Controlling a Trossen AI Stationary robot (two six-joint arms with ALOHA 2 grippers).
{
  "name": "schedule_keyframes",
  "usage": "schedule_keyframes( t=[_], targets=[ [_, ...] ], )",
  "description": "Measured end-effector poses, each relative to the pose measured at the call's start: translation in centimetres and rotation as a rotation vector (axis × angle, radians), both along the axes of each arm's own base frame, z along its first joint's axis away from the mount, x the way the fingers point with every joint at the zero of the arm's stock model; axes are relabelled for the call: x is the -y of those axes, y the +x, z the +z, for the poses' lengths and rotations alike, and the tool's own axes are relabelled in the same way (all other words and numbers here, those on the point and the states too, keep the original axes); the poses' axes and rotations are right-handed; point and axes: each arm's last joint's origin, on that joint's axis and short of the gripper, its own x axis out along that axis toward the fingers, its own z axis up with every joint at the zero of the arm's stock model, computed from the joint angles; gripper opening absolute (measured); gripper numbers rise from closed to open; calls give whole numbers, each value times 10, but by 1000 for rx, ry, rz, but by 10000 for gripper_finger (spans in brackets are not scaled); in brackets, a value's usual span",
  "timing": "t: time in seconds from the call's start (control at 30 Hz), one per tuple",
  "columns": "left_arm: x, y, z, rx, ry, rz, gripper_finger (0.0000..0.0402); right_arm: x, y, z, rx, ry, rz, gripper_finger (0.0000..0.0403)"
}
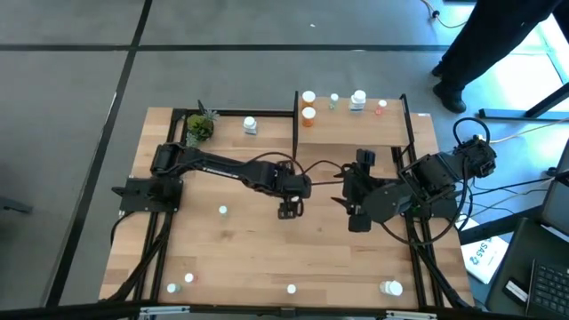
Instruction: Pick and place medicine bottles onto shelf by color
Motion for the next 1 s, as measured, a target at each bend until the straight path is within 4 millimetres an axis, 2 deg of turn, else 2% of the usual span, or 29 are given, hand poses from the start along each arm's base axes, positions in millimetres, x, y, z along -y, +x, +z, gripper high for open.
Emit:
schedule_keyframes(
  t=[0.4, 1.0],
  targets=[
    [19, -36, 53, 54, 48, 8, 315, -2, 2, 1, 16, 32, 15, 255],
    [39, -81, 82, 17, 105, 132, 315, -3, 3, 3, 38, 55, 21, 255]
  ],
)
